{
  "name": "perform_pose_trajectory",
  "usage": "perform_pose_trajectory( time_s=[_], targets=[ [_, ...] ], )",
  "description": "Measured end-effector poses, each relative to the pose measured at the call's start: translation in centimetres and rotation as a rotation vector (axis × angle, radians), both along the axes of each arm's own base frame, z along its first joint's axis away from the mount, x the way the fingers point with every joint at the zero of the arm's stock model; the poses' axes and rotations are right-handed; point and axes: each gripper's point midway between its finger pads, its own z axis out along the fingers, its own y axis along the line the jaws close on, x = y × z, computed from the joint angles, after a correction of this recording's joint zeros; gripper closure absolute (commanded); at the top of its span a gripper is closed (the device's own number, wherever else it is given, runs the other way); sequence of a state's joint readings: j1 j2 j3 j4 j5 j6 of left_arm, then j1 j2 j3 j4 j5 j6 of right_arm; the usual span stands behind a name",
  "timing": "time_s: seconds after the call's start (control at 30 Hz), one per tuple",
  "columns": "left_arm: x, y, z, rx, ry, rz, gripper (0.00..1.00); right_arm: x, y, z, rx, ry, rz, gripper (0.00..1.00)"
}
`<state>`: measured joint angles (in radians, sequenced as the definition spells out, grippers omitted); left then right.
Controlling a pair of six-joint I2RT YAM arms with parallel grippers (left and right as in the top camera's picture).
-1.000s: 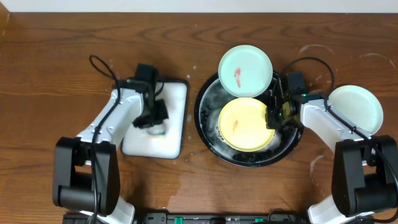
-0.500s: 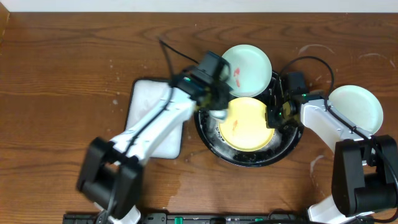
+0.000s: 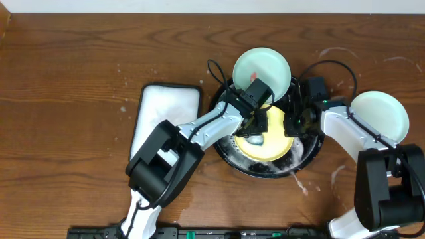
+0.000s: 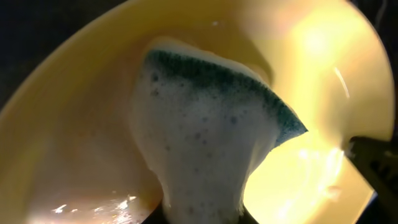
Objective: Clean dirty plates on tray and stack at the side
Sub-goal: 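Scrub the yellow plate with the sponge in left gripper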
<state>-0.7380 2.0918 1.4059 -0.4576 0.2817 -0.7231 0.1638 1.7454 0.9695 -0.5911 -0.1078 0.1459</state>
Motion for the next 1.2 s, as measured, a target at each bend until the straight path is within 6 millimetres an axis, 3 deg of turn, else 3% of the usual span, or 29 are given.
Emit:
perform_pose_trajectory(
  time_s=[0.2, 0.4, 0.5, 0.7, 0.9, 1.07, 1.2],
  targets=[
    [0.3, -2.2, 0.3, -0.102, -0.015, -0.072, 0.93, 0.0, 0.0, 0.0, 0.000, 0.000, 0.000, 0.99],
    [-0.6, -3.6, 0.3, -0.180, 0.010, -0.165, 0.92, 0.0, 0.0, 0.0, 0.000, 0.001, 0.000, 0.99],
    [-1.4, -2.8, 0.1, -0.142, 0.037, -0.187, 0.93, -0.1, 0.0, 0.0, 0.000, 0.003, 0.000, 0.99],
    [-2.4, 1.1, -0.3, 0.066, 0.083, -0.131, 0.93, -0.1, 0.0, 0.0, 0.001, 0.005, -0.001, 0.99],
    [-0.1, 4.8, -0.2, 0.267, 0.007, -0.014, 0.93, -0.5, 0.2, 0.0, 0.014, 0.020, 0.000, 0.99],
    [1.9, 5.0, -0.2, 0.304, -0.098, 0.018, 0.92, -0.6, 0.7, 0.0, 0.039, 0.025, 0.003, 0.99],
    [3.4, 3.4, 0.0, 0.234, -0.156, 0.027, 0.92, -0.6, 0.8, 0.0, 0.045, 0.026, 0.003, 0.99]
  ],
)
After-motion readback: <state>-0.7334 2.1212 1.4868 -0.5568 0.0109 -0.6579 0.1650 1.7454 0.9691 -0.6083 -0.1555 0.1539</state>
